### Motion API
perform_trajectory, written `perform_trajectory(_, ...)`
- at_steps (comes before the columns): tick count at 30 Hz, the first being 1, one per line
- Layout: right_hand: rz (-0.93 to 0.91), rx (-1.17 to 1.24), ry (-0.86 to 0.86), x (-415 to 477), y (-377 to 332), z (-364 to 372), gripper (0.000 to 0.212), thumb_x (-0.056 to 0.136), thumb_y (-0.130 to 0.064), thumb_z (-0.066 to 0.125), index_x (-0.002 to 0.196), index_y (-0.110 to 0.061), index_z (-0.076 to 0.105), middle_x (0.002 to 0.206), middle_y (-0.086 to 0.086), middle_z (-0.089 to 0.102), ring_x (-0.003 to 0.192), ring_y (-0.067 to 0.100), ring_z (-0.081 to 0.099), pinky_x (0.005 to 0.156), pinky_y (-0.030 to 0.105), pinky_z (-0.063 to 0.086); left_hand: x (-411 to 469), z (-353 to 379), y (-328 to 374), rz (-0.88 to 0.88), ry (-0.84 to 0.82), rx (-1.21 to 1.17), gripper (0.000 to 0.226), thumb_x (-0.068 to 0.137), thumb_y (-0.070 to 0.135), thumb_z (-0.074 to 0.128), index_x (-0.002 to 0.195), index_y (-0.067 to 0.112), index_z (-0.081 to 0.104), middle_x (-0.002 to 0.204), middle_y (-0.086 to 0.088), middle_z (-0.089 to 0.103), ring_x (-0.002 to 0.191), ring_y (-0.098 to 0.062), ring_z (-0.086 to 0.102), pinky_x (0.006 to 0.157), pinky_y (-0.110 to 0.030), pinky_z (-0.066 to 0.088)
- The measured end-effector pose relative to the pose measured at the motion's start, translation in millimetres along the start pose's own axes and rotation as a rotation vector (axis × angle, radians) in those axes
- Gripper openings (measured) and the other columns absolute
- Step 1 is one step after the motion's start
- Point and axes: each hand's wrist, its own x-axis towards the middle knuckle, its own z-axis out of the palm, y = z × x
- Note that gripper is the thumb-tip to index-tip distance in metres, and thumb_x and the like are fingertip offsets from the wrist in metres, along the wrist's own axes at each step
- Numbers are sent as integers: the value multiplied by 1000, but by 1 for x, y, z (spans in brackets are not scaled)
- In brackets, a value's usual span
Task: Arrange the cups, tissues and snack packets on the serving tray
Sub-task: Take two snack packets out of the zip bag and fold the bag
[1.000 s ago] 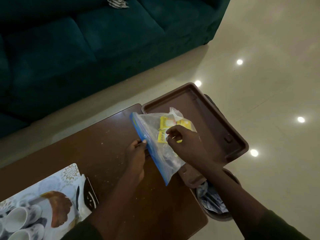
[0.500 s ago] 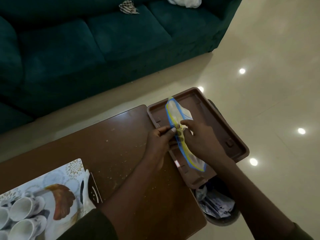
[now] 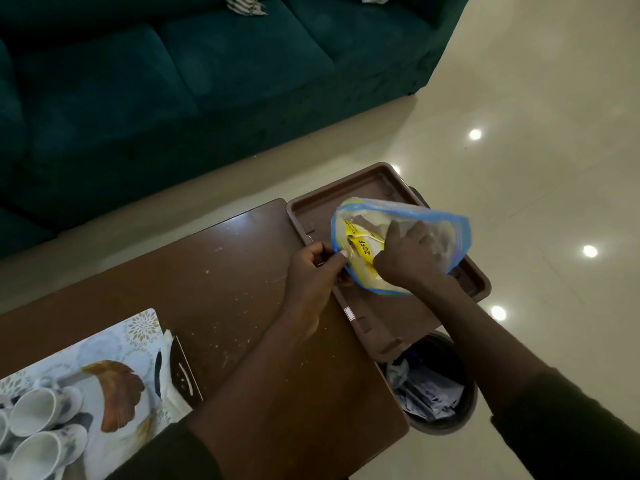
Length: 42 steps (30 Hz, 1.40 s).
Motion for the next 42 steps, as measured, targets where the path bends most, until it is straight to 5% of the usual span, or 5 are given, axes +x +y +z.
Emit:
perform_trajectory(7, -173, -67, 10, 21, 2, 22, 57, 87, -29, 56, 137, -7, 39, 140, 21, 46, 129, 37, 45, 103, 44, 40, -3, -4, -2, -12, 3, 9, 17, 93, 7, 60, 105, -4, 63, 79, -12, 67, 56, -13, 65, 55, -23, 57)
perform_trajectory(19, -192, -80, 76, 60, -2, 63, 51, 83, -26, 58, 129, -9, 41, 123, 18, 53, 112, 40, 56, 90, 51, 49, -8, -17, -8, -18, -39, 66, 6, 91, 8, 61, 92, 10, 67, 79, -4, 69, 59, -6, 64, 58, -22, 55)
perform_trajectory(31, -435, -354, 182, 21, -16, -25, 23, 89, -14, 48, 104, -8, 65, 101, 17, 68, 92, 34, 64, 69, 32, 48, 3, -4, 33, 57, -76, -50, 28, 89, 14, 66, 95, -13, 60, 139, -19, 55, 126, -36, 57, 100, -43, 52)
perform_trajectory(38, -528, 72, 148, -68, -59, -161, 19, 86, -14, 59, 101, -15, 69, 84, 11, 68, 72, 24, 62, 63, 30, 49, 1, -29, 69, 220, 83, -17, 34, 90, 9, 63, 59, 23, 56, 166, 4, 14, 148, -8, 26, 105, -29, 42)
perform_trajectory(42, -490, 616, -61, -65, -56, -181, 18, 89, -13, 61, 89, -28, 69, 83, -1, 77, 73, 13, 73, 63, 32, 58, 2, -58, 84, 260, 193, -99, 20, 90, -3, 53, 80, 14, 59, 163, 5, 23, 97, 32, 50, 71, -1, 44)
